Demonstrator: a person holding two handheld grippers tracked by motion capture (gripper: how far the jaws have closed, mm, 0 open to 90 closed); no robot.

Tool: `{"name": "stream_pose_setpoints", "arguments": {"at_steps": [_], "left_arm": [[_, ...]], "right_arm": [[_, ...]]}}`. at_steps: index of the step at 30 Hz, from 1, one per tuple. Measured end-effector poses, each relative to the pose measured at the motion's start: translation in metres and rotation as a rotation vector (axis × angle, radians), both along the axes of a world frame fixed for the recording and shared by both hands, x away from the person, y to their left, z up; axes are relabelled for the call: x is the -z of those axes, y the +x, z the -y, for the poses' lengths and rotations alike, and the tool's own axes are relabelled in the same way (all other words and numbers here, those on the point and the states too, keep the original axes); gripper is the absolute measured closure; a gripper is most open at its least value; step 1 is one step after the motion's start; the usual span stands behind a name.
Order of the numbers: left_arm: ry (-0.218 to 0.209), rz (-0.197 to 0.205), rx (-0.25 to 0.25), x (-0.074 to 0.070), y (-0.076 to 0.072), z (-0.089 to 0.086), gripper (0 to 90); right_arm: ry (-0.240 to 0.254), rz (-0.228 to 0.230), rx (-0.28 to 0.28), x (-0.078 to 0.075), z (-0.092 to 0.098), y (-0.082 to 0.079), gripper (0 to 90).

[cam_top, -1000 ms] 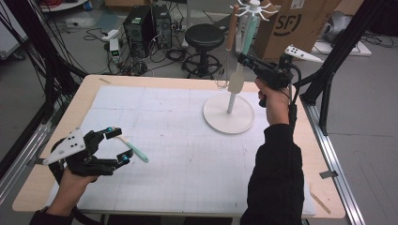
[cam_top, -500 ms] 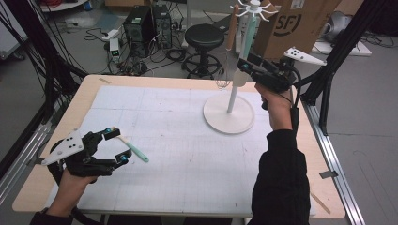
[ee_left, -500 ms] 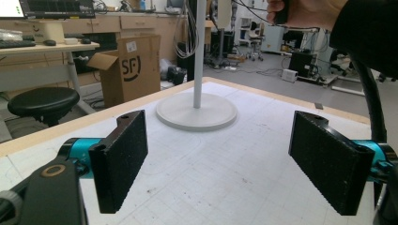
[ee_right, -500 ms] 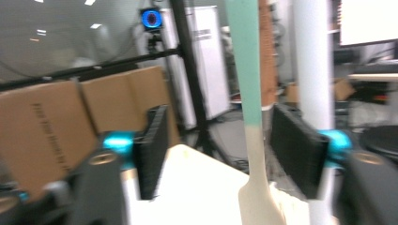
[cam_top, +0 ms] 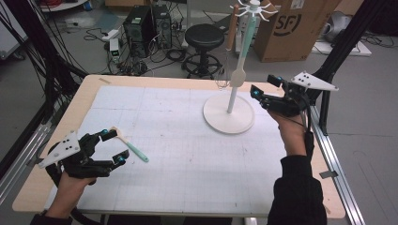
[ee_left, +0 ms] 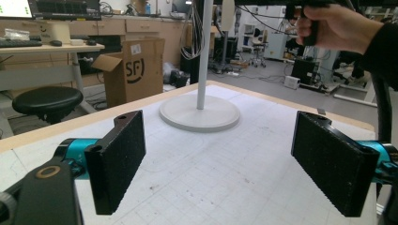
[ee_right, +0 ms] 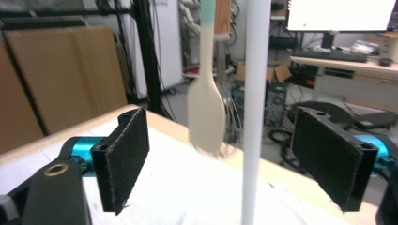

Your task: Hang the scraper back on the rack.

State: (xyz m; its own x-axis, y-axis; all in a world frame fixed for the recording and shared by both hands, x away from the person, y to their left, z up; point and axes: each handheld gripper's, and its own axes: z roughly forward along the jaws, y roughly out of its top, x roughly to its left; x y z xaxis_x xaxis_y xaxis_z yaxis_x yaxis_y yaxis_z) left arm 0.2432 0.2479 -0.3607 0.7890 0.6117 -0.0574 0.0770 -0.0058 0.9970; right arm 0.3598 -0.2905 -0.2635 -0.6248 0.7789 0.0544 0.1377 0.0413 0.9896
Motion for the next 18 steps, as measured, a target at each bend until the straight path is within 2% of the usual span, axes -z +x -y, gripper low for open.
{"name": "stream_pose_setpoints", "arguments": {"at_steps": [4, 6, 9, 18], "left_arm": [[-0.008, 0.004, -0.008, 0.002, -0.001, -0.003, 18.6], [-0.013, 0.001, -0.016, 0.003, -0.001, -0.004, 18.6], [-0.012, 0.005, -0.020, 0.003, -0.001, -0.006, 18.9], [-0.006, 0.007, -0.030, 0.001, -0.002, -0.008, 18.9]], "right_arm": [[-0.021, 0.003, 0.006, 0.009, 0.009, -0.014, 17.1], [-0.016, 0.008, 0.008, 0.010, 0.014, -0.020, 16.7], [-0.002, 0.019, 0.006, 0.008, 0.021, -0.031, 16.6], [-0.034, 0.031, 0.013, 0.001, 0.026, -0.042, 16.6]]}}
